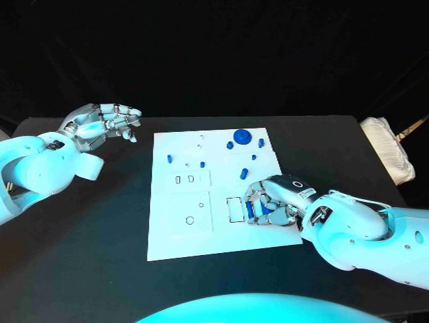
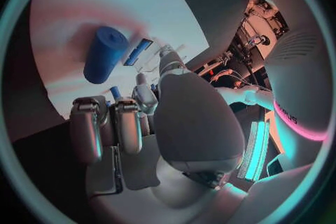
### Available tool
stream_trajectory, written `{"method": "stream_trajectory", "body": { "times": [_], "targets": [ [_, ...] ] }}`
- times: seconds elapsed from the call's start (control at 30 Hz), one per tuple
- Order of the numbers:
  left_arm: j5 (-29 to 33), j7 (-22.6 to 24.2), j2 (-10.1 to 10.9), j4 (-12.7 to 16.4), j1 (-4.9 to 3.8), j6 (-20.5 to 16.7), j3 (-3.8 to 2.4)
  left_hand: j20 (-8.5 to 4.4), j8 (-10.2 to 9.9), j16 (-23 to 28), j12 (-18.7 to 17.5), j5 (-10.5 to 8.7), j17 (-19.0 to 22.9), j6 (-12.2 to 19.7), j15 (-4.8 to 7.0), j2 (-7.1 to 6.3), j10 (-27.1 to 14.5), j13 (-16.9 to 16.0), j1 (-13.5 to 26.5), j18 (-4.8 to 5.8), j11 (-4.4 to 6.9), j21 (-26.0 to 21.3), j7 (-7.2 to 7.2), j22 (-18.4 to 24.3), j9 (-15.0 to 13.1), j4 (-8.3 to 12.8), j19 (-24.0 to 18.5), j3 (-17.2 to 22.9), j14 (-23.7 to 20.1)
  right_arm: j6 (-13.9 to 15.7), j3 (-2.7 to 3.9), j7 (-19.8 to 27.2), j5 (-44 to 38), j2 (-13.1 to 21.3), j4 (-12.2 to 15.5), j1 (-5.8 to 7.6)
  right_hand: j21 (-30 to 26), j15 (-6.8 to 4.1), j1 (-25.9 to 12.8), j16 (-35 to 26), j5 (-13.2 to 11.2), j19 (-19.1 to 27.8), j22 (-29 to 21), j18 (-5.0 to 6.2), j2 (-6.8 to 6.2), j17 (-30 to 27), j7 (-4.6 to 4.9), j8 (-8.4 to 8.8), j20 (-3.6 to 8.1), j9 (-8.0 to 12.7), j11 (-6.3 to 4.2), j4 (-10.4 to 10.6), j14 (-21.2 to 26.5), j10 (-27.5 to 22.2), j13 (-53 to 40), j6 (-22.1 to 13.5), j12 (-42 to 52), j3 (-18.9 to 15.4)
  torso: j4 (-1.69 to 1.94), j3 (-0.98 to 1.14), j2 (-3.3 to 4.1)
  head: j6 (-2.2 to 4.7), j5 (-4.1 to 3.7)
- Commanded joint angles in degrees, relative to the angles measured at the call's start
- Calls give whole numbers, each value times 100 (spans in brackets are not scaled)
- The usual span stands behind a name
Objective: Assemble the parts on the task board
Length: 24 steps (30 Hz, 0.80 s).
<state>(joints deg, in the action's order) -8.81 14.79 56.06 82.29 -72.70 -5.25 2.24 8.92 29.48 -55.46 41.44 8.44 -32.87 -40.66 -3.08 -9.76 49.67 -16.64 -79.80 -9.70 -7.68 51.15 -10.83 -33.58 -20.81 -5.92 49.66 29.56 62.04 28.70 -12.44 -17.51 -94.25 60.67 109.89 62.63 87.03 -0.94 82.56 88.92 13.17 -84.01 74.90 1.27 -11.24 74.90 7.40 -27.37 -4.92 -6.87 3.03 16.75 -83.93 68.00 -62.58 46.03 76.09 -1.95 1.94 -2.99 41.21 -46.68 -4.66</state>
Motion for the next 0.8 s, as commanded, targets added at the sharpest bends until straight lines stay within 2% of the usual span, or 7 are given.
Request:
{"method": "stream_trajectory", "body": {
  "times": [0.03,0.2,0.4,0.8],
  "targets": [
    [-12,30,-1,17,-2,101,-4,18,22,-34,23,-20,8,45,-35,-2,-47,5,43,-78,1,-35,-148,10,6,37,33,2,-18,-335,0,-283,-270,-20,-11,-2,16,-6,-32,28,26,-530,1437,-73,-43,1388,39,50,21,14,24,-5,-573,-49,25,-41,-49,49,0,2,-6,-11,-1],
    [-14,26,0,17,-2,104,-4,18,22,-34,23,-20,8,45,-35,-2,-47,5,43,-78,1,-35,-148,10,6,37,33,2,-18,-416,-1,-375,-352,-39,-28,-2,11,14,-55,32,12,-528,1436,-72,-101,1394,63,92,8,32,46,-3,-575,-91,51,-81,-72,64,-5,2,-6,-4,5],
    [-30,16,1,19,-2,117,-4,18,22,-34,23,-20,8,45,-35,-2,-47,5,43,-78,1,-35,-148,10,6,37,33,2,-18,-450,-1,-414,-385,-68,-51,-3,19,19,-51,39,13,-530,1438,-74,-107,1404,70,102,4,36,52,-5,-578,-92,46,-91,-72,74,-3,5,-4,-7,9],
    [-45,2,6,21,-2,115,-4,19,31,-39,35,-19,14,46,-37,5,-49,16,43,-77,-1,-37,-150,10,17,43,32,1,-24,-486,0,-422,-381,-104,-101,-3,55,34,59,45,-19,-538,1447,-80,21,1414,74,131,-21,49,60,-12,-580,-40,-31,-24,-44,354,-2,0,-6,-12,13]
  ]
}}
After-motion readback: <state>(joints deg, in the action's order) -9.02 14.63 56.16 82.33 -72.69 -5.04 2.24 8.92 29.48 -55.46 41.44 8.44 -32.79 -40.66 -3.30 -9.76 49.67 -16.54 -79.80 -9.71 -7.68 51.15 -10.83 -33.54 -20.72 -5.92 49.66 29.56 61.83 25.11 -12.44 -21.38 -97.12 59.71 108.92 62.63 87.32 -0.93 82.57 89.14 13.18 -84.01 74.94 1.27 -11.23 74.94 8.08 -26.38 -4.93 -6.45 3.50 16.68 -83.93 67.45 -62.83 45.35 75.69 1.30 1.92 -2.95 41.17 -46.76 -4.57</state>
